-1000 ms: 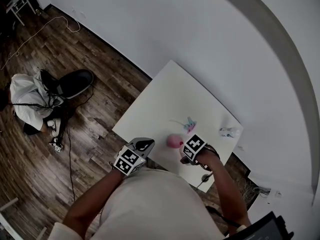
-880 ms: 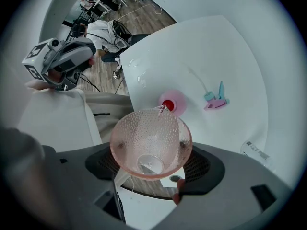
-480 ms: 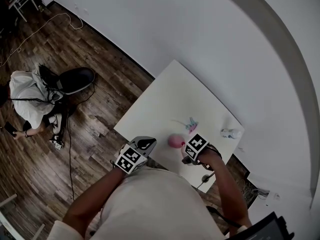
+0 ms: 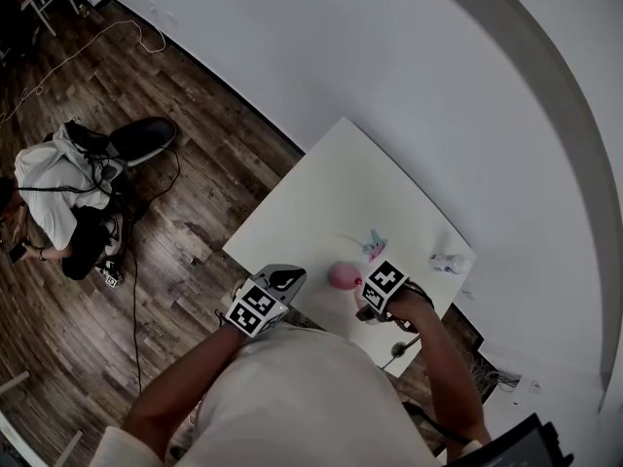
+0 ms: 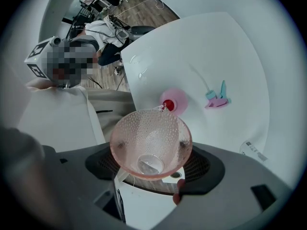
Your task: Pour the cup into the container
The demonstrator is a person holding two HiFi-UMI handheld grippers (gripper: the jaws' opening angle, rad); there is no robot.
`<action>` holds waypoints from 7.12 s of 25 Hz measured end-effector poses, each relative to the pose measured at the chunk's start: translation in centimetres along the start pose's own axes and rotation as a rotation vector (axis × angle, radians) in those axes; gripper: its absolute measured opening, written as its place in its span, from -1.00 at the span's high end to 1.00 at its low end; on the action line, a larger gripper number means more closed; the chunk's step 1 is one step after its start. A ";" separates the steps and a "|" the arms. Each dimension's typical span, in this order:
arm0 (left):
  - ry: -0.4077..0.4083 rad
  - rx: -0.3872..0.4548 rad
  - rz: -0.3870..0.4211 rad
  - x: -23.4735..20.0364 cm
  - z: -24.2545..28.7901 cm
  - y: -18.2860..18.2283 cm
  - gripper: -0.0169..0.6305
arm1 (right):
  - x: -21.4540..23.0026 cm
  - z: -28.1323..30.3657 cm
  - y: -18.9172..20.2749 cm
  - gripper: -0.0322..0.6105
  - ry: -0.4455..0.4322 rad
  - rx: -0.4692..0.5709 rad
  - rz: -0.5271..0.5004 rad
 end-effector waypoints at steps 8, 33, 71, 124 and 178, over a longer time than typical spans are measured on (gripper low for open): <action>0.005 0.007 -0.006 -0.2 -0.2 -0.4 0.91 | -0.4 -0.3 0.0 -0.27 0.000 -0.020 -0.002; 0.013 0.010 -0.006 -0.5 0.3 -0.9 0.91 | -0.1 -0.9 0.0 -0.27 -0.012 -0.072 -0.013; 0.013 0.020 -0.013 0.0 -0.3 0.1 0.91 | -0.2 -0.7 -0.2 -0.27 -0.028 -0.145 -0.024; -0.001 0.027 -0.029 1.0 -2.5 2.4 0.91 | 0.1 -0.1 -0.6 -0.27 -0.020 -0.276 -0.033; 0.089 0.033 -0.025 0.3 -4.0 1.4 0.91 | -2.5 -1.7 -1.7 -0.27 0.013 -0.036 0.011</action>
Point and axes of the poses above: the fingertips, and each gripper's own axes: z forward along the fingers, x to its right, y out of its underside, the point moved 2 cm from there along -z, backward along the fingers, and after that the axes turned 8 degrees about z, right-handed, at the moved point
